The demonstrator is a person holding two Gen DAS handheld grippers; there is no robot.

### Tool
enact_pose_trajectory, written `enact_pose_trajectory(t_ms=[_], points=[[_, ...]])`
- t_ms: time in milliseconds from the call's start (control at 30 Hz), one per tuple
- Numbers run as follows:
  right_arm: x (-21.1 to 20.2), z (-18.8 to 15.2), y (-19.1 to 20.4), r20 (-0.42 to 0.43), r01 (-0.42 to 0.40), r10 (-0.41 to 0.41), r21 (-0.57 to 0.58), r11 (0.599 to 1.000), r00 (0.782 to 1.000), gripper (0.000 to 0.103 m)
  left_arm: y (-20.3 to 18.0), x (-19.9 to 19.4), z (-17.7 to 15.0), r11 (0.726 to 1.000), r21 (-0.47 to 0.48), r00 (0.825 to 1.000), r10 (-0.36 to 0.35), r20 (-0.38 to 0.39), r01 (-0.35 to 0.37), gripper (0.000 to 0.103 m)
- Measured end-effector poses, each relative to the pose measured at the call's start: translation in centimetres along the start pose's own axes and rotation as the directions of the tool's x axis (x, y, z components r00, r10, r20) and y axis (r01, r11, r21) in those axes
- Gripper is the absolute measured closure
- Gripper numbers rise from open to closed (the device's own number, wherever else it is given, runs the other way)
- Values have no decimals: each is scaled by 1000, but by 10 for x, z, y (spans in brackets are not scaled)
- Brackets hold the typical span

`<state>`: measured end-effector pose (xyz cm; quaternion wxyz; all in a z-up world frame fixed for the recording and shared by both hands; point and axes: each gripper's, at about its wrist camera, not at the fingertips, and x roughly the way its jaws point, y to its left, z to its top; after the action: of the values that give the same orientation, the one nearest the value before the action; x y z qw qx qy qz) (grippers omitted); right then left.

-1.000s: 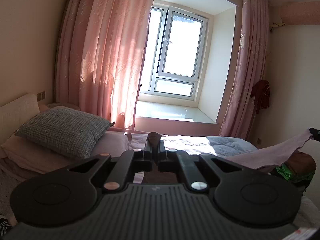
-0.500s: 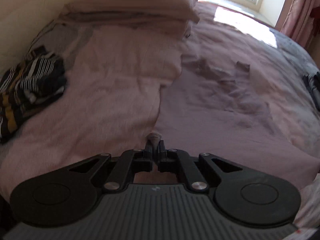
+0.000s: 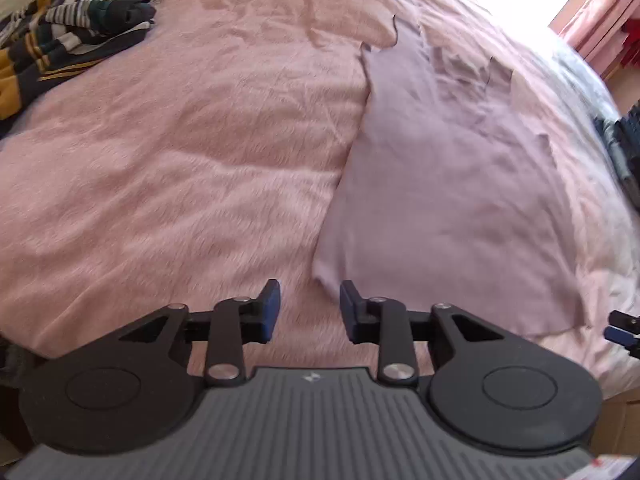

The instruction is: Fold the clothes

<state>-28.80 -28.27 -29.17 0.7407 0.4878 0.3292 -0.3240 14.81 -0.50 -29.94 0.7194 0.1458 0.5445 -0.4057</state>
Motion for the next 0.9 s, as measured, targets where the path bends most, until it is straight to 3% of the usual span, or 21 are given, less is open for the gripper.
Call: enact_pose_trajectory(t_ms=[133,200,233,367,467,533,567,600,633,700,800,900], points=[[39,7,-3,-11,-6,7,12,1000,1000,53,3,33,11,997,-49,997,-67,-35,66,75],[50,6,-11,-44,-37,39,45,998,998,103,9,47,13,993,-95,996,-79,-51,74,84],[50,4,-13,-49,-42,45,57,997,998,103,12,49,12,989,-115,994,-95,-49,89,102],[35,-5,-22,-9,-15,15,64,998,1000,103,18,32,2,990,-84,994,-109,11,109,103],[39,-9,-19,-11,18,-17,46,999,1000,103,25,37,-10,990,-95,994,-109,5,109,101],[44,-3,-5,-54,113,-113,-8,994,992,103,19,41,-9,995,-66,997,-72,-9,71,99],[44,1,3,-87,164,-168,-49,985,982,90,15,41,-6,998,-40,999,-46,-21,45,99],[42,4,13,-104,230,-240,-98,968,965,69,12,38,-3,1000,-7,999,-23,-32,22,96],[38,6,23,-89,312,-328,-158,937,941,61,10,34,1,1000,19,999,12,-42,-11,94],[24,11,45,6,400,-412,-251,881,911,57,14,24,8,994,41,994,99,-48,-97,94],[12,21,72,142,387,-361,-309,869,922,57,13,2,24,986,46,987,157,26,-158,96],[34,26,103,168,298,-252,-385,873,953,57,-16,-1,41,987,120,990,89,111,-103,94]])
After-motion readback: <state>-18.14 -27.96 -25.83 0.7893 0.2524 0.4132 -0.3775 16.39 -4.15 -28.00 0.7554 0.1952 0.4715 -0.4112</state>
